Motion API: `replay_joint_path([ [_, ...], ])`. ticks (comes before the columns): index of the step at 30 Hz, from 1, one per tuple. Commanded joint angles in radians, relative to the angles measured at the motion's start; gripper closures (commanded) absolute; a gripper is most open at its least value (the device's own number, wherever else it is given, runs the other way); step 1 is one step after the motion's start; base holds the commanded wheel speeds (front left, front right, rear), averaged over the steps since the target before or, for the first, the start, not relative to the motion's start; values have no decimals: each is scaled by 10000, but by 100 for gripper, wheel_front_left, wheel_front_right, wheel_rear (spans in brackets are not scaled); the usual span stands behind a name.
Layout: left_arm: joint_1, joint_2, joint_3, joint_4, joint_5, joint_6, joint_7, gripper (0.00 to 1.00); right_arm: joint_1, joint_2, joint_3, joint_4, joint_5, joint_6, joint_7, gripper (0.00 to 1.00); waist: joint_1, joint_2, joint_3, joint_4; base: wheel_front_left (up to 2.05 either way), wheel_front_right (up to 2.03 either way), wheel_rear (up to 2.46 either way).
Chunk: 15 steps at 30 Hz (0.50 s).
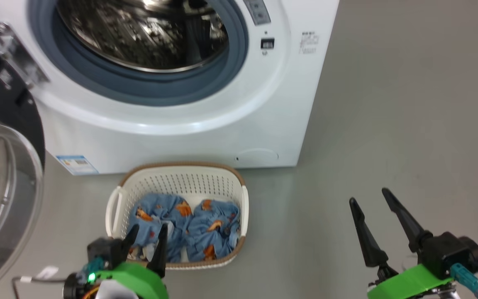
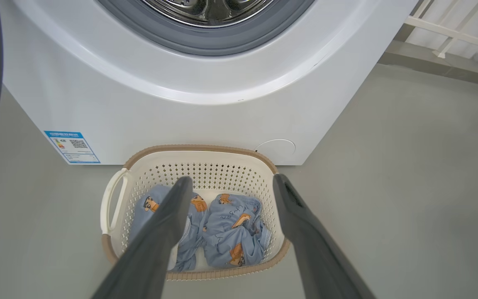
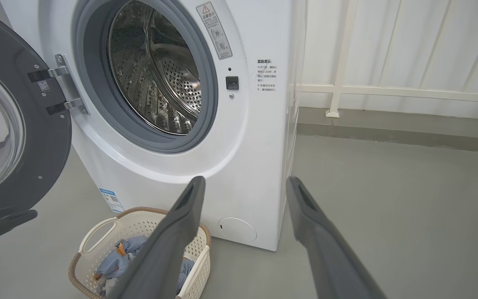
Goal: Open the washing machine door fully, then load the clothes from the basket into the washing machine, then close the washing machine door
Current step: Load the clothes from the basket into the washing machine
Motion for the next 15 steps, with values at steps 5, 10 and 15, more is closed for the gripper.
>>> replay_joint_path([
  [5,-1808,37,-238,1894,-510,-276,-277,0,-753,-224,363,-364,72,16,-43,0,1,0,1440,-426,0,0,0],
  [10,-3087,24,-983,3627,-1390,-447,-352,0,-1224,-331,566,-394,147,16,-174,0,1,0,2316,-823,0,0,0],
  [15,-4412,22,-1697,5138,-2283,-524,-475,0,-1837,-446,821,-364,263,16,-327,0,1,0,3473,-1311,0,0,0],
])
